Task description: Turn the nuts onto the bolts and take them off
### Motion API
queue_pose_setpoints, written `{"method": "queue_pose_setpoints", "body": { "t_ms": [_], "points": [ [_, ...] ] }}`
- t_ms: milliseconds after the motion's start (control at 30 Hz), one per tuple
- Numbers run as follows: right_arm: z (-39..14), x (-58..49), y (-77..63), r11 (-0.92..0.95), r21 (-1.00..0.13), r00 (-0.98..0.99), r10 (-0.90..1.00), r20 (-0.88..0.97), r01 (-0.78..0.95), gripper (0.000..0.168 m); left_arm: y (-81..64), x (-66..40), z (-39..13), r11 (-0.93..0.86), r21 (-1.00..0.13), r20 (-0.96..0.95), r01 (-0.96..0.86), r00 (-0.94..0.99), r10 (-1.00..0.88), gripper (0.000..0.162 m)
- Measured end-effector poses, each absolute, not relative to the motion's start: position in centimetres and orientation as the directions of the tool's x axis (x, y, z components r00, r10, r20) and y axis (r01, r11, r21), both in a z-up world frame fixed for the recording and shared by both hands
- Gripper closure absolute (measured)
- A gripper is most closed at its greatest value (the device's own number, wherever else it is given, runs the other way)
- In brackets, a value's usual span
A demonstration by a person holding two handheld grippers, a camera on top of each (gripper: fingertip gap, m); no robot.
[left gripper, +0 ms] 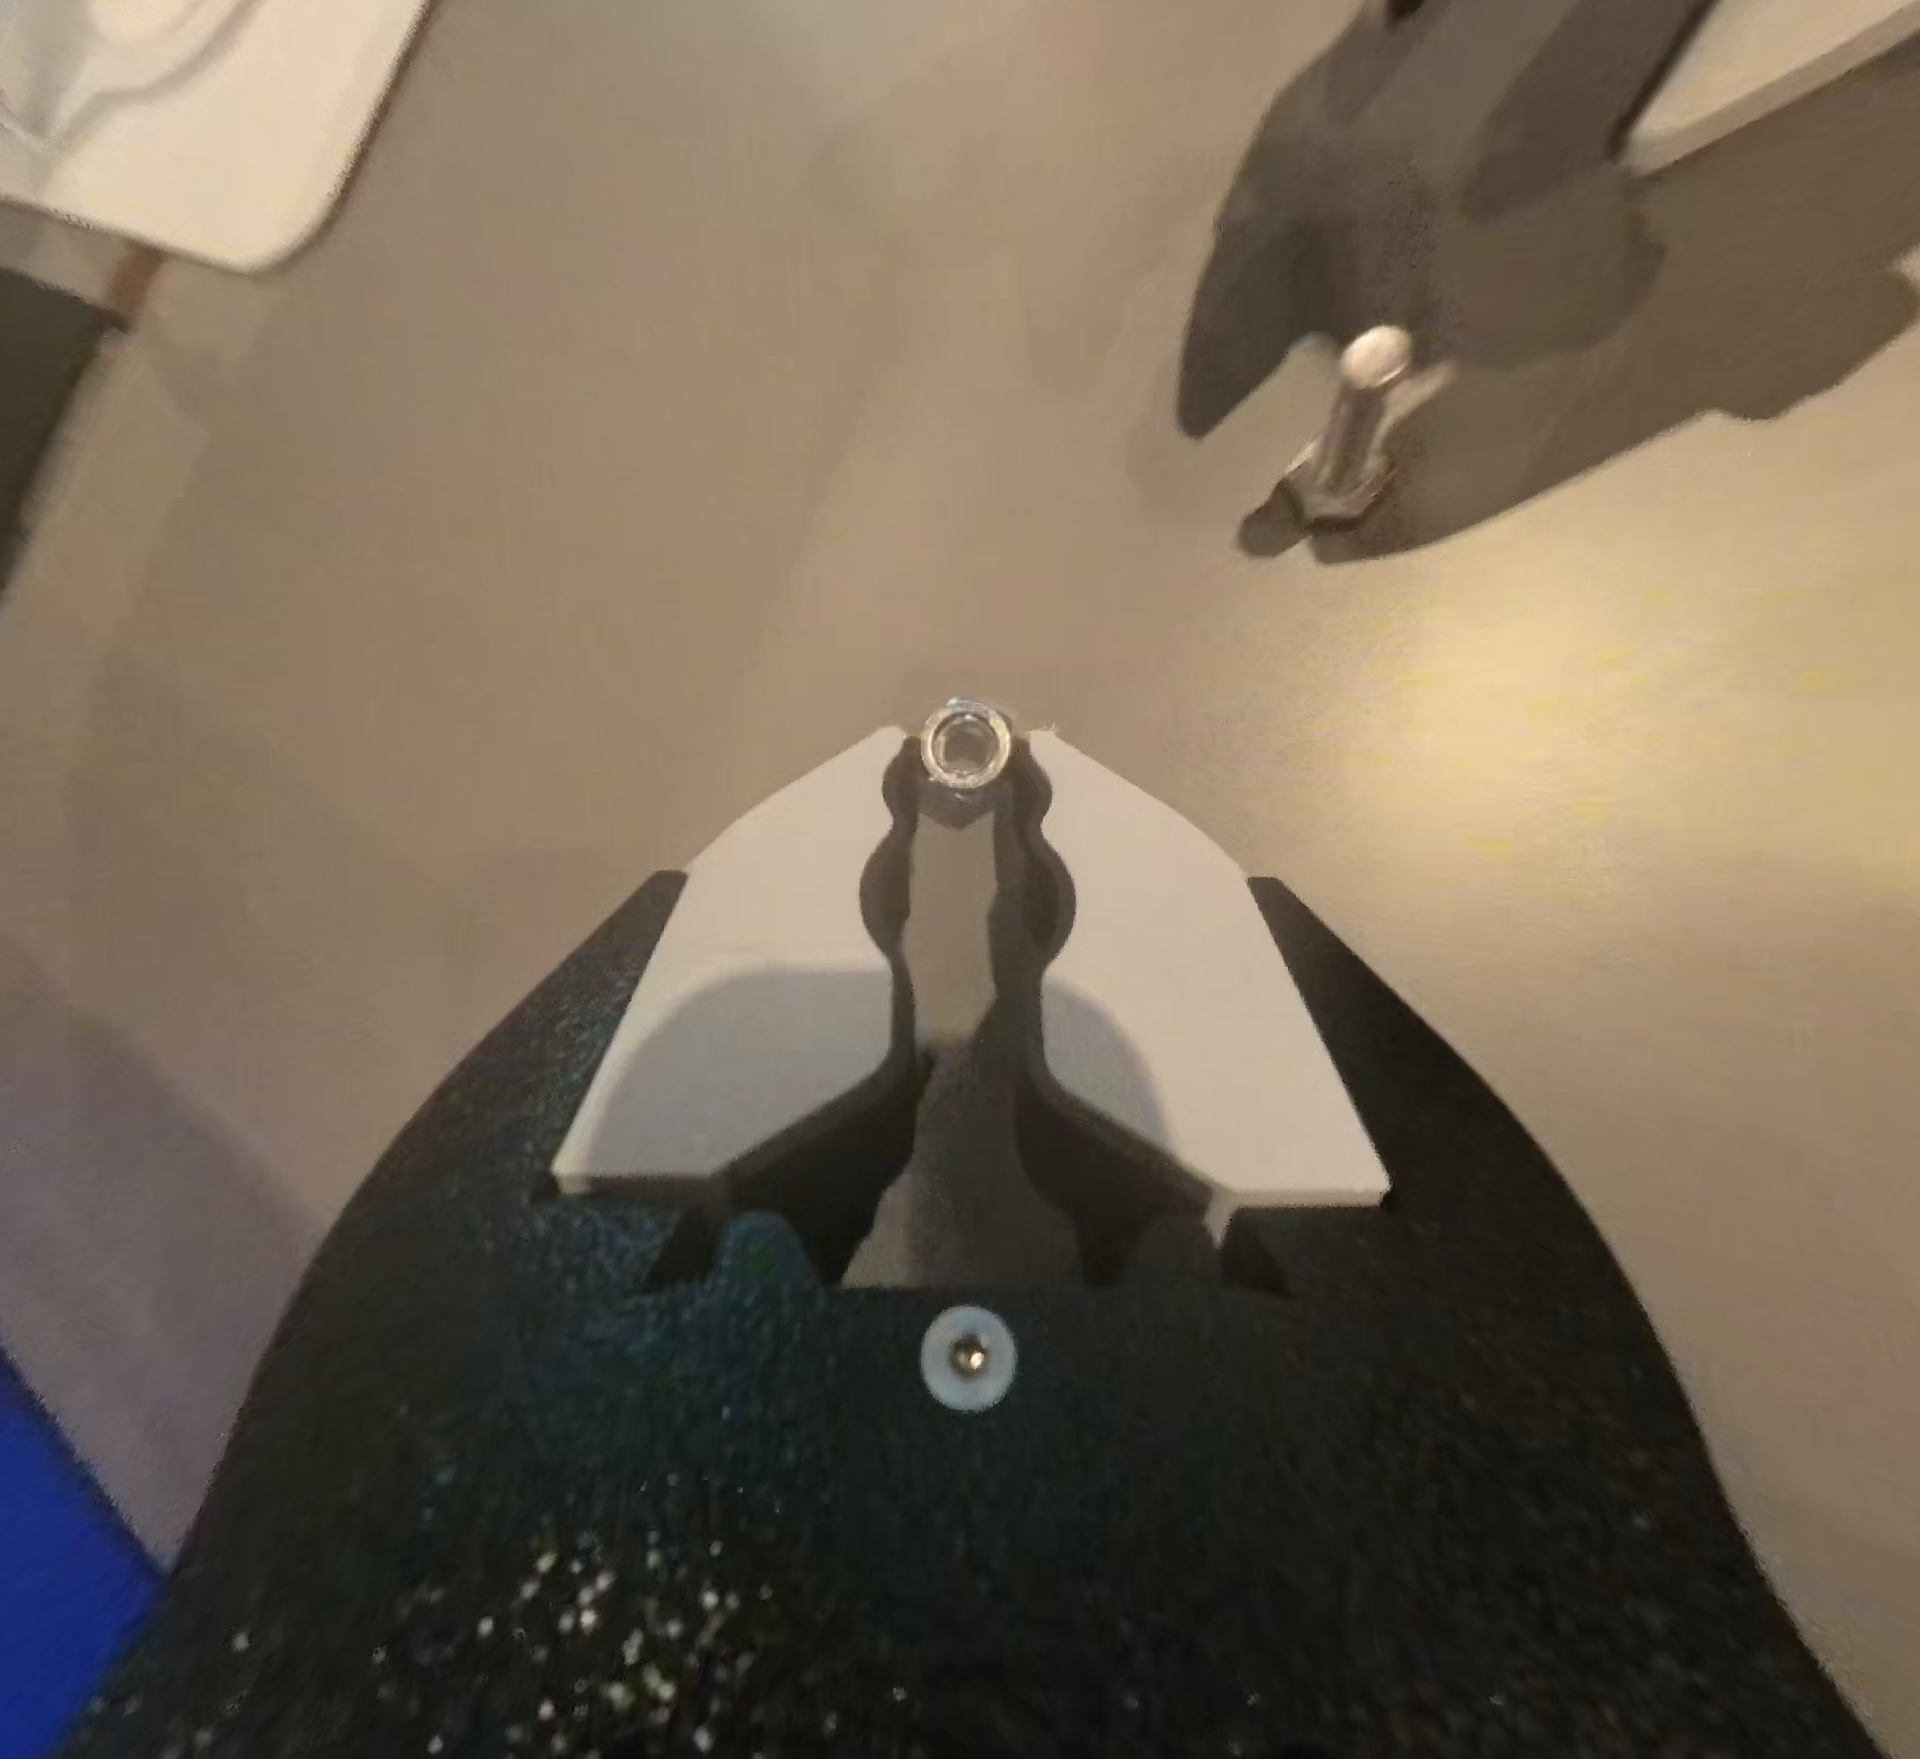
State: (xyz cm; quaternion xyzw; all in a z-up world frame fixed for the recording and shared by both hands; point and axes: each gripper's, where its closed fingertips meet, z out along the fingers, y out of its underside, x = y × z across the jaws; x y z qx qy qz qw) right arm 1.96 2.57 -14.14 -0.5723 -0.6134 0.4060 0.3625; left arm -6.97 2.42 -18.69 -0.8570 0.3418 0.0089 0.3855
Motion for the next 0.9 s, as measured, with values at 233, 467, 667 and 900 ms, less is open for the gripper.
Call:
{"method": "queue_pose_setpoints", "body": {
  "t_ms": [233, 467, 667, 900],
  "points": [
    [-14.6, 2.4, 2.4, -0.054, -0.911, -0.123, 0.986, -0.114, 0.408, 0.135, 1.4, -0.8, -13.6, -0.260, -0.793, -0.236, -0.551, 0.670, -0.704, 0.145],
    [-13.8, 2.6, 2.6, -0.110, -0.926, -0.122, 0.979, -0.164, 0.362, 0.136, 1.7, 0.6, -14.8, -0.304, -0.731, -0.243, -0.611, 0.649, -0.721, 0.145],
    [-13.6, 2.6, 2.5, -0.114, -0.927, -0.127, 0.977, -0.169, 0.356, 0.137, 2.2, 0.4, -15.5, -0.354, -0.713, -0.220, -0.605, 0.672, -0.707, 0.145],
    [-14.2, 2.5, 2.3, -0.105, -0.920, -0.127, 0.978, -0.164, 0.378, 0.138, 2.0, 0.9, -16.1, -0.353, -0.702, -0.211, -0.618, 0.654, -0.727, 0.145]
  ]
}}
